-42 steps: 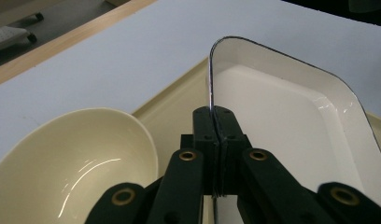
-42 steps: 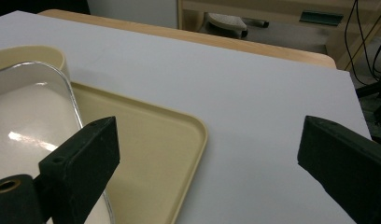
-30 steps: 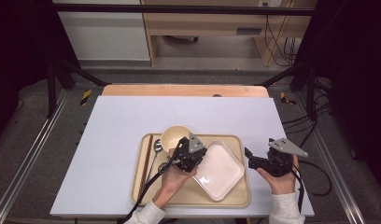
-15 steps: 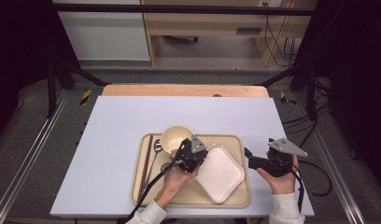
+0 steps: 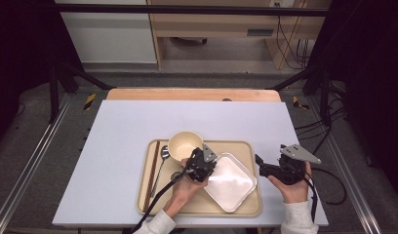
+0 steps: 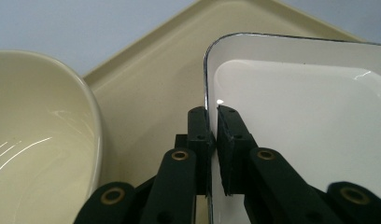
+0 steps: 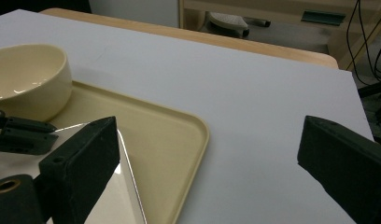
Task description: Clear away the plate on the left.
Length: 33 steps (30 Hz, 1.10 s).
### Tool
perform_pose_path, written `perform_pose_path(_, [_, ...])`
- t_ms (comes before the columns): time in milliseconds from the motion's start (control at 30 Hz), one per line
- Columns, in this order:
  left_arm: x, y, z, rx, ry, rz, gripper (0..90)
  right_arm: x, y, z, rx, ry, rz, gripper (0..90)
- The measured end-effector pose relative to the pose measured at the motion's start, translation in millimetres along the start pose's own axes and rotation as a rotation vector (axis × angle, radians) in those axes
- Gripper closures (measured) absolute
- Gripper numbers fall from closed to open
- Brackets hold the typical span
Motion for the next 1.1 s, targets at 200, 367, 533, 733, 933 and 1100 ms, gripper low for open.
perform_pose_path(200, [4.4, 4.3, -0.1, -0.001, -0.003, -0.022, 82.7, 0.2, 0.1, -0.1, 0.0, -0.001, -0.001, 6.1])
perform_pose_path(367, [5.9, 5.0, -0.4, -0.004, 0.004, -0.033, 82.2, 0.2, 0.1, -0.2, -0.001, -0.001, -0.001, 6.1])
perform_pose_path(533, [9.4, 6.6, -1.5, -0.008, 0.009, -0.048, 81.6, 0.1, 0.1, -0.2, -0.001, 0.0, -0.001, 6.1])
perform_pose_path(733, [10.7, 8.4, -1.5, -0.013, 0.007, -0.046, 80.9, 0.6, 0.9, -0.6, -0.003, -0.003, -0.004, 6.1])
perform_pose_path(933, [6.5, -3.6, -1.0, -0.003, 0.009, -0.014, 74.2, 0.8, 1.3, -0.8, -0.004, -0.004, -0.006, 6.0])
perform_pose_path(1100, [3.8, -25.9, 0.7, 0.05, 0.025, 0.044, 67.5, 0.7, 0.7, -0.4, -0.003, 0.0, -0.004, 5.9])
Point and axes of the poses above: each handheld gripper's, and its own axes: y roughly forward along the jaws, x roughly out of its underside, z roughly to its right, the point moved 6 cm from there along y, roughly forward along the jaws, and after that the axes turned 3 degrees about -x, right-handed, at the moved point
